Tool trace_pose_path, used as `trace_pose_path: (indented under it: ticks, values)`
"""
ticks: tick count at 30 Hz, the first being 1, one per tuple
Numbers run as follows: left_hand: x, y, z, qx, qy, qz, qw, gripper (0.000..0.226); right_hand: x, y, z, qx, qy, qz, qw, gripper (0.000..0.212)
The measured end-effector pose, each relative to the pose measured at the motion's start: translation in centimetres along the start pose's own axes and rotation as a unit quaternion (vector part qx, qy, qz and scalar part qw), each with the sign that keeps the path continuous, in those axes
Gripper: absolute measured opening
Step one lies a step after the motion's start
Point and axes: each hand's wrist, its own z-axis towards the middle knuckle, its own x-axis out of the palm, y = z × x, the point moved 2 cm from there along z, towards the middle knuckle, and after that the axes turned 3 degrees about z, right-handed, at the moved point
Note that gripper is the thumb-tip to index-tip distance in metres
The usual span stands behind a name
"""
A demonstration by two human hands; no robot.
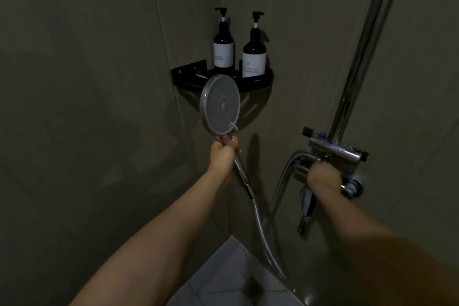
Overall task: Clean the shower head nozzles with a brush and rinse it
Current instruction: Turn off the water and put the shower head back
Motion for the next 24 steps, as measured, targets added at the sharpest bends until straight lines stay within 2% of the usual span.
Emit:
trace_pose_path:
  ticks: [3, 5, 7, 9, 10, 12, 15, 17, 21, 23, 24]
  values:
    - [0.5, 0.2, 1.2, -0.006, 0.016, -0.005, 1.0, 0.02, 0.5, 0.6, 0.3, 0.009, -0.003, -0.032, 0.999, 0.029]
    - [0.9, 0.5, 1.7, -0.012, 0.023, -0.002, 1.0, 0.021, 0.5, 0.7, 0.6, 0.037, 0.002, 0.002, 0.999, 0.033]
    - [1.5, 0.7, 1.8, -0.021, 0.036, -0.003, 0.999, 0.021, 0.7, 0.4, 1.1, 0.076, 0.014, 0.092, 0.993, 0.036]
    - [2.1, 0.9, 1.7, -0.025, 0.053, -0.004, 0.998, 0.02, 1.3, -0.3, 1.9, 0.121, 0.017, 0.255, 0.959, 0.034]
    - [2.4, 1.0, 1.7, -0.023, 0.061, 0.0, 0.998, 0.02, 1.7, -0.6, 2.1, 0.147, 0.023, 0.373, 0.916, 0.031]
    - [2.8, 1.2, 1.5, -0.013, 0.075, 0.012, 0.997, 0.021, 2.5, -1.2, 2.2, 0.186, 0.063, 0.572, 0.796, 0.03]
    - [3.2, 1.3, 1.5, -0.009, 0.082, 0.018, 0.996, 0.022, 2.8, -1.9, 1.9, 0.219, 0.141, 0.718, 0.645, 0.034]
    - [3.2, 1.5, 1.5, -0.013, 0.082, 0.021, 0.996, 0.023, 3.0, -2.0, 1.9, 0.226, 0.173, 0.779, 0.559, 0.036]
    - [3.1, 1.7, 1.6, -0.016, 0.076, 0.022, 0.997, 0.024, 3.4, -1.5, 1.6, 0.239, 0.178, 0.847, 0.44, 0.037]
    - [3.0, 1.8, 1.8, -0.016, 0.072, 0.022, 0.997, 0.024, 3.5, -1.5, 1.8, 0.246, 0.182, 0.855, 0.418, 0.037]
    - [2.9, 2.0, 1.9, -0.016, 0.073, 0.023, 0.997, 0.023, 3.6, -1.7, 1.9, 0.25, 0.187, 0.852, 0.42, 0.037]
